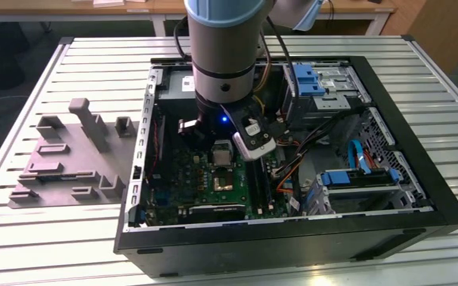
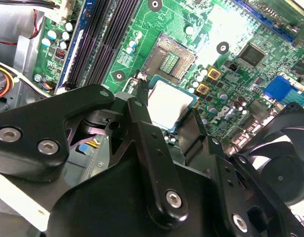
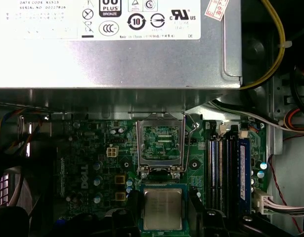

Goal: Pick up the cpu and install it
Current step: 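Place the cpu into insertion slot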

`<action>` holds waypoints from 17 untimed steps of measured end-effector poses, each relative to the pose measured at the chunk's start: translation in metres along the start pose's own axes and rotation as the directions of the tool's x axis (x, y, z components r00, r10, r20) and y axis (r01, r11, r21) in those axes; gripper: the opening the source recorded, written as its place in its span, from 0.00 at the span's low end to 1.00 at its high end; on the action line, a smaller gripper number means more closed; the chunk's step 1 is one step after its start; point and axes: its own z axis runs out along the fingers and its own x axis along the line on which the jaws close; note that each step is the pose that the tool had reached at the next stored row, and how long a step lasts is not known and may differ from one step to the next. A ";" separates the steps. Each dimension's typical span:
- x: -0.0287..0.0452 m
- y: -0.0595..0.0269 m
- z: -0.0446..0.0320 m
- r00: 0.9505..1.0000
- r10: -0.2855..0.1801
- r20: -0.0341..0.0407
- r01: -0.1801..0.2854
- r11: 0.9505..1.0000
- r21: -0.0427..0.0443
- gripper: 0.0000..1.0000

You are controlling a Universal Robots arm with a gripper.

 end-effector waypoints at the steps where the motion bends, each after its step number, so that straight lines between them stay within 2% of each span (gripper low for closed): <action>1: 0.0000 0.0000 0.0002 1.000 0.000 0.000 0.000 1.000 0.000 0.47; 7: 0.0000 -0.0006 0.0060 1.000 0.000 0.000 0.000 1.000 0.000 0.47; 14: -0.0001 -0.0065 0.0142 1.000 0.000 0.000 0.000 1.000 0.000 0.47; 15: -0.0001 -0.0067 0.0152 1.000 0.000 0.000 0.000 1.000 0.002 0.47; 17: -0.0002 -0.0067 0.0163 1.000 0.000 0.000 0.000 1.000 0.014 0.47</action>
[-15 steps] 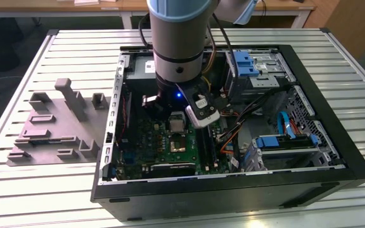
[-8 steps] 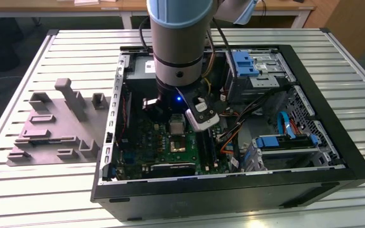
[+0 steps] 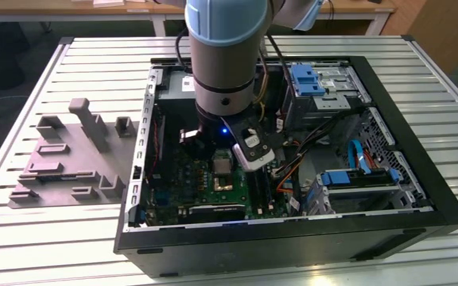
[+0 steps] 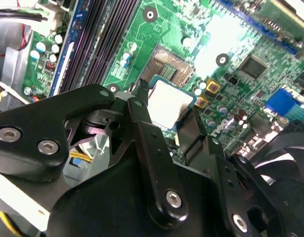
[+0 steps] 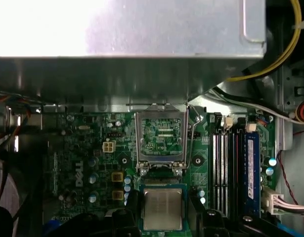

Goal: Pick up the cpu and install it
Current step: 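Place the cpu into insertion slot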

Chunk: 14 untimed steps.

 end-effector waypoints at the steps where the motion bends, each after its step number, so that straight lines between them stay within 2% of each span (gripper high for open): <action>1: 0.0000 0.0000 0.0005 1.000 0.000 0.000 0.000 1.000 0.007 0.47; 2: 0.0000 -0.0001 0.0015 1.000 0.000 0.000 0.000 1.000 0.011 0.47; 3: 0.0000 -0.0002 0.0028 1.000 0.000 0.000 0.000 1.000 0.012 0.47; 10: -0.0002 -0.0015 0.0154 1.000 0.000 0.000 0.000 1.000 0.012 0.47; 14: -0.0001 -0.0016 0.0167 1.000 0.000 0.000 0.000 1.000 0.012 0.47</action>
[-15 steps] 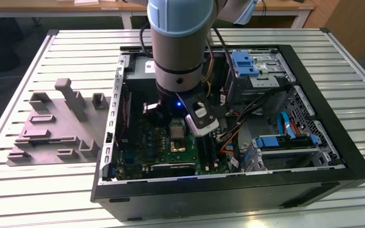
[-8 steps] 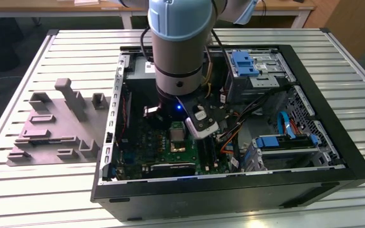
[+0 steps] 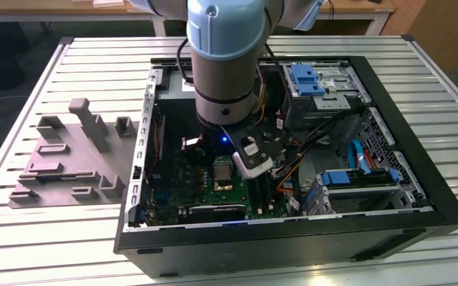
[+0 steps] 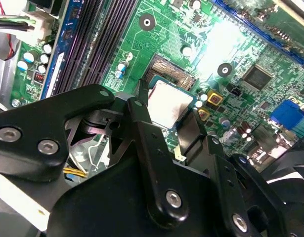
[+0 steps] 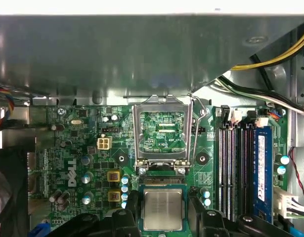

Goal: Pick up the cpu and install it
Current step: 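Place the cpu into insertion slot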

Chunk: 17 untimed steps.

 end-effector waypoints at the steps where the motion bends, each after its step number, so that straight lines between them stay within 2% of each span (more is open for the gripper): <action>1: 0.0000 0.0000 0.0001 1.000 0.000 0.000 0.000 1.000 0.000 0.47; 9: 0.0000 0.0001 0.0015 1.000 0.000 0.000 0.000 1.000 -0.001 0.47; 17: 0.0000 -0.0007 0.0107 1.000 0.000 0.000 0.000 1.000 0.000 0.47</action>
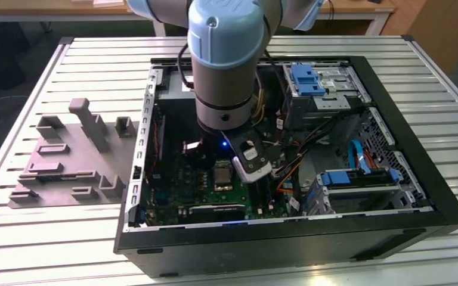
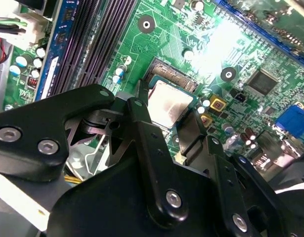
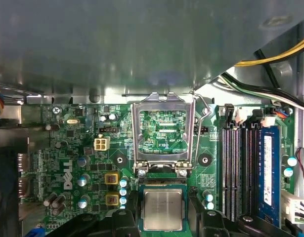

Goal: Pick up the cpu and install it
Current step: 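Place the cpu into insertion slot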

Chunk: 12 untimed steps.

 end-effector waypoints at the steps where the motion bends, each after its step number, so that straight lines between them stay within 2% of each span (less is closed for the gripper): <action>1: 0.0000 -0.0001 0.0010 1.000 0.000 0.000 0.000 1.000 0.000 0.47; 12: -0.0006 -0.0027 0.0062 1.000 0.000 0.000 0.000 1.000 0.000 0.47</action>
